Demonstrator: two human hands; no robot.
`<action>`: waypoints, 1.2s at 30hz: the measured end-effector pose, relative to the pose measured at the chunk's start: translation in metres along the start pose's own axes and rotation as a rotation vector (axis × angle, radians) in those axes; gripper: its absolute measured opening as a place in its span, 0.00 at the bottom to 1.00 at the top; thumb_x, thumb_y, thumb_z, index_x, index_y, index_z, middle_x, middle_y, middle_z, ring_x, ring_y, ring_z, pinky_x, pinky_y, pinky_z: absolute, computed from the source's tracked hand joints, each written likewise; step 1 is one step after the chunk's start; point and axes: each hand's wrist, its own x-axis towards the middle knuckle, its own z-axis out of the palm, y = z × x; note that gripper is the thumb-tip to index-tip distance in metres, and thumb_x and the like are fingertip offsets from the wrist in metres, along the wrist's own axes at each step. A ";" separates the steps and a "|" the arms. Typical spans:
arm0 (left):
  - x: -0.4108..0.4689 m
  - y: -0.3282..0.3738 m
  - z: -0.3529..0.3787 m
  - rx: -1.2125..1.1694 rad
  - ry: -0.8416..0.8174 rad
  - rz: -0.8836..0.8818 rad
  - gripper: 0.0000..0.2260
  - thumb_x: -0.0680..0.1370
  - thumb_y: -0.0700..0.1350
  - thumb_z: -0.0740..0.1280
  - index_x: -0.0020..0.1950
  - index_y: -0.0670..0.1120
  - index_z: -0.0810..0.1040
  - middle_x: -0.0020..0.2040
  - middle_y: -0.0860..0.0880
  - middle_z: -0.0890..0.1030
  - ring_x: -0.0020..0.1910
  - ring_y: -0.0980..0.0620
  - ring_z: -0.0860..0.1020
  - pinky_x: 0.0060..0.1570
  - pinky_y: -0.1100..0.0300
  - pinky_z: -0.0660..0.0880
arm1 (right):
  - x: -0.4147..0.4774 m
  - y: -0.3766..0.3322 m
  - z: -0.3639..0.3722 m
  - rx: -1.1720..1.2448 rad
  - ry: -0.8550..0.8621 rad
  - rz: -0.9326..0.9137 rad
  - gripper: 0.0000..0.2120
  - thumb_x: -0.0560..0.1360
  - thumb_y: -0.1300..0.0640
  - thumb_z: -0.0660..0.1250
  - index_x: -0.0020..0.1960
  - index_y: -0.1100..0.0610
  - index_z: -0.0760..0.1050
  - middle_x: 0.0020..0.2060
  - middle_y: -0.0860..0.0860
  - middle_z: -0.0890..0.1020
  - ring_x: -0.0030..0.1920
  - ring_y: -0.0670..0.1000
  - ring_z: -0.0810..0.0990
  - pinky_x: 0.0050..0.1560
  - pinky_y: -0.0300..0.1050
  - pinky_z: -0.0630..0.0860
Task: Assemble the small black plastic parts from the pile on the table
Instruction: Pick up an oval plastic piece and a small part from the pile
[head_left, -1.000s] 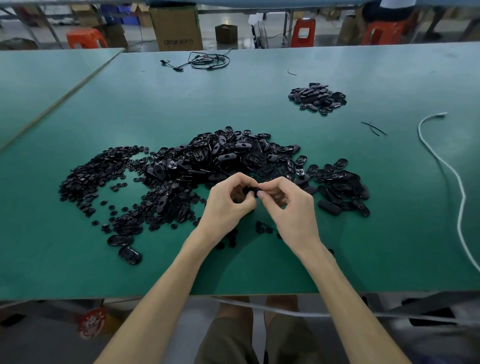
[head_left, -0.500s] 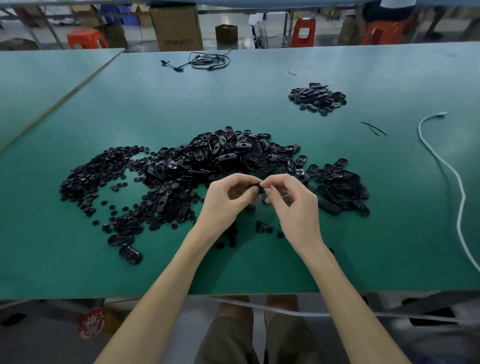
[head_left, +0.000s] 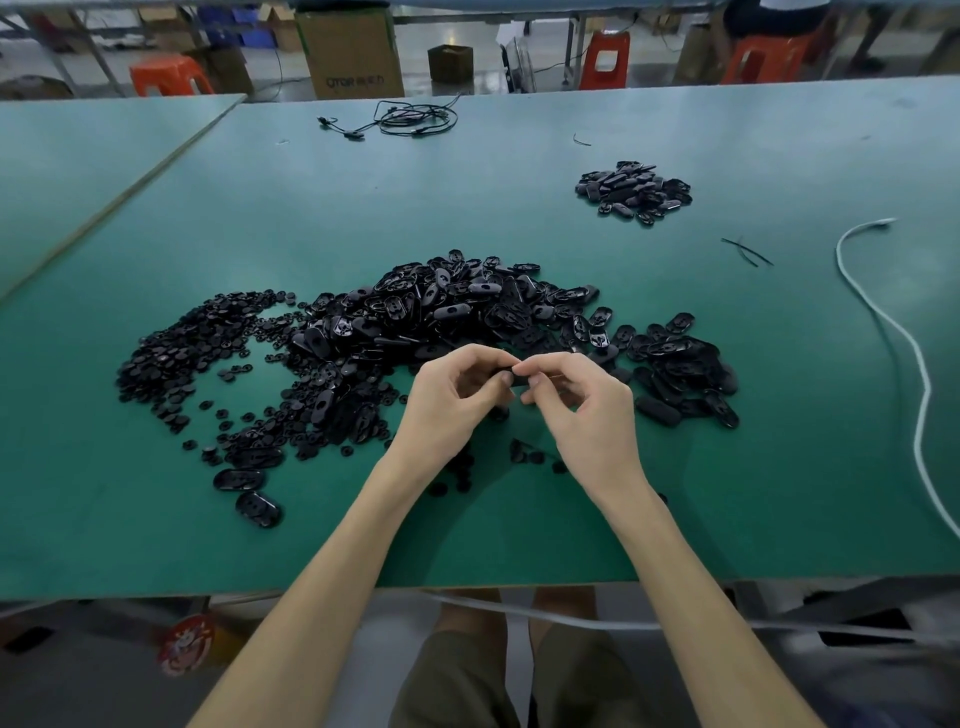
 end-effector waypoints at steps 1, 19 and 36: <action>0.000 -0.001 0.000 0.002 0.003 0.011 0.06 0.81 0.36 0.70 0.57 0.42 0.84 0.49 0.47 0.87 0.48 0.47 0.86 0.54 0.50 0.82 | 0.000 0.000 0.000 0.005 0.007 -0.001 0.12 0.80 0.68 0.68 0.51 0.51 0.84 0.49 0.50 0.86 0.44 0.44 0.87 0.49 0.45 0.84; 0.003 -0.006 0.007 0.606 -0.218 0.150 0.15 0.83 0.46 0.70 0.70 0.50 0.81 0.72 0.57 0.78 0.76 0.59 0.68 0.80 0.55 0.55 | 0.008 0.008 -0.008 0.143 0.490 0.376 0.30 0.82 0.66 0.62 0.81 0.56 0.59 0.77 0.52 0.62 0.67 0.46 0.73 0.66 0.45 0.76; 0.001 -0.007 0.007 0.612 -0.164 0.123 0.14 0.85 0.45 0.66 0.70 0.46 0.80 0.79 0.55 0.69 0.79 0.54 0.62 0.79 0.56 0.56 | 0.006 0.005 -0.007 0.096 0.436 0.319 0.33 0.83 0.67 0.60 0.84 0.52 0.56 0.85 0.52 0.47 0.69 0.42 0.69 0.54 0.20 0.69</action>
